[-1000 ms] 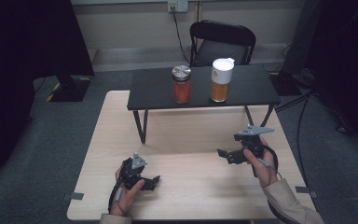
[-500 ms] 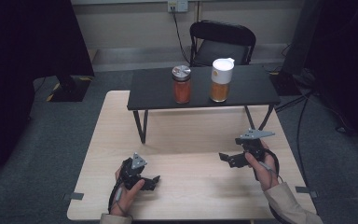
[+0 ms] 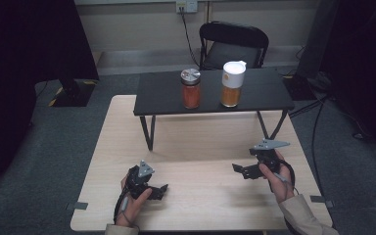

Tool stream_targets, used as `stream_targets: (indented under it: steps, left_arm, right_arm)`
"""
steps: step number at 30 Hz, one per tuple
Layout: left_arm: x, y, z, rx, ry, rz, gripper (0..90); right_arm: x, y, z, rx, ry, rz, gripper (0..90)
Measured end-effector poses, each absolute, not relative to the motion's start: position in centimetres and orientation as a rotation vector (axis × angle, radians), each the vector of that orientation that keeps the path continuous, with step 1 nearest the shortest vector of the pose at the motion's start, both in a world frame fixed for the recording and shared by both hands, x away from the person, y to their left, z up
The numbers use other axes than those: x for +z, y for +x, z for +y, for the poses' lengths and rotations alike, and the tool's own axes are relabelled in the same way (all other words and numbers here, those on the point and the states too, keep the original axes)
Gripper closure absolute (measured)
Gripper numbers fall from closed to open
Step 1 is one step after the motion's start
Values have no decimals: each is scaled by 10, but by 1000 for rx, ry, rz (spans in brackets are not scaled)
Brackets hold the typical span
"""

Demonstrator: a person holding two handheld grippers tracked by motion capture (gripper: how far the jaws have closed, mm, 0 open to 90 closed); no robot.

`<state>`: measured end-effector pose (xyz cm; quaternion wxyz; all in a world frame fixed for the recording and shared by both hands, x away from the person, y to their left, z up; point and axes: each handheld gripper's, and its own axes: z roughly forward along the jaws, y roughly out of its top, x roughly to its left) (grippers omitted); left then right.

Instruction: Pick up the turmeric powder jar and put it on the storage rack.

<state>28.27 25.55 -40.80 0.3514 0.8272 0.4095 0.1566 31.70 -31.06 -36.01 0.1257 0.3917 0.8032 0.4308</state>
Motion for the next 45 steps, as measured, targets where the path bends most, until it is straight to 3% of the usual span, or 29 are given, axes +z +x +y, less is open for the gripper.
stream_targets:
  steps: [45]
  left_arm:
    - [-408,283,256,405,2141,1060,0]
  right_arm:
    - [-391,293,-334,1085,1116,2378,9]
